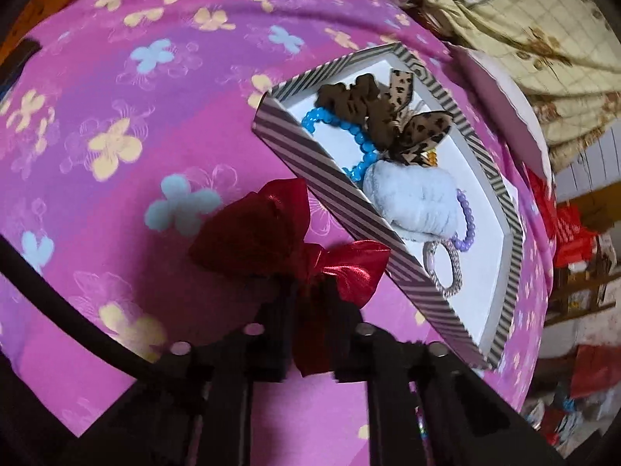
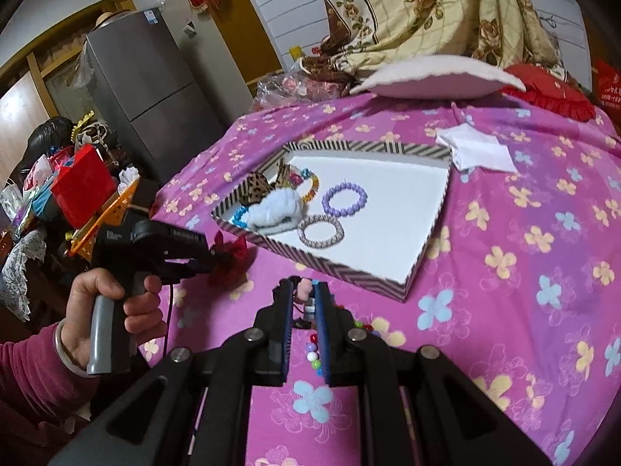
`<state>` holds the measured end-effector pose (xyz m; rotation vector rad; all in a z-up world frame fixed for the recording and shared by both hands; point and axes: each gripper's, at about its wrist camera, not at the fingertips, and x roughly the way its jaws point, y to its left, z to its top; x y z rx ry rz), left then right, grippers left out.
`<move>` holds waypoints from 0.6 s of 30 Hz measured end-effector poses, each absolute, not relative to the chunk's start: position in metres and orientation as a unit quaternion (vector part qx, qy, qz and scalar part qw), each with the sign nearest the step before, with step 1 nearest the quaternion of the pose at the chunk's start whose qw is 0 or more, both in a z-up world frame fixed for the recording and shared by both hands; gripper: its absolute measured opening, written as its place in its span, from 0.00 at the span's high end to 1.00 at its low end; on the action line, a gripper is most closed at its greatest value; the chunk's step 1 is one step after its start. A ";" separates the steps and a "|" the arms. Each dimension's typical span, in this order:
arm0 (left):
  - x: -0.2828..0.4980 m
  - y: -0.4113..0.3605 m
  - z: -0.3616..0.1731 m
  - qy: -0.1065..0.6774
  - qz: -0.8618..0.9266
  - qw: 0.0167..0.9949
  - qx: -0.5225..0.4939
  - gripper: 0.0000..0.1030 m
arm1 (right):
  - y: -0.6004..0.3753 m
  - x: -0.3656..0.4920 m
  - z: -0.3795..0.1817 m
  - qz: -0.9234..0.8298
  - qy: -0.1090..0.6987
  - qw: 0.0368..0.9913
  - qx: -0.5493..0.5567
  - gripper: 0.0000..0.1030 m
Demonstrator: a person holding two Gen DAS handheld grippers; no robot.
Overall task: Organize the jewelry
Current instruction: 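Carry both items into the striped box and open both tools to release them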
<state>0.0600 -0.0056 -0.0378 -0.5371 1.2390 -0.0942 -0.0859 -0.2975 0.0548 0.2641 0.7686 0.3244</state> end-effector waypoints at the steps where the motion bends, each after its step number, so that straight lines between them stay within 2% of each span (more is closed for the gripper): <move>1: 0.058 -0.005 -0.034 0.571 -0.050 0.783 -0.243 0.71 | -0.298 -0.085 0.059 0.157 0.368 0.907 0.128 0.89; 10: 0.051 -0.004 0.014 0.546 -0.098 0.805 -0.211 0.72 | -0.307 -0.065 0.087 0.147 0.346 0.918 0.123 0.89; 18: 0.061 -0.039 0.042 0.527 -0.128 0.825 -0.161 0.72 | -0.311 -0.040 0.094 0.131 0.349 0.921 0.113 0.89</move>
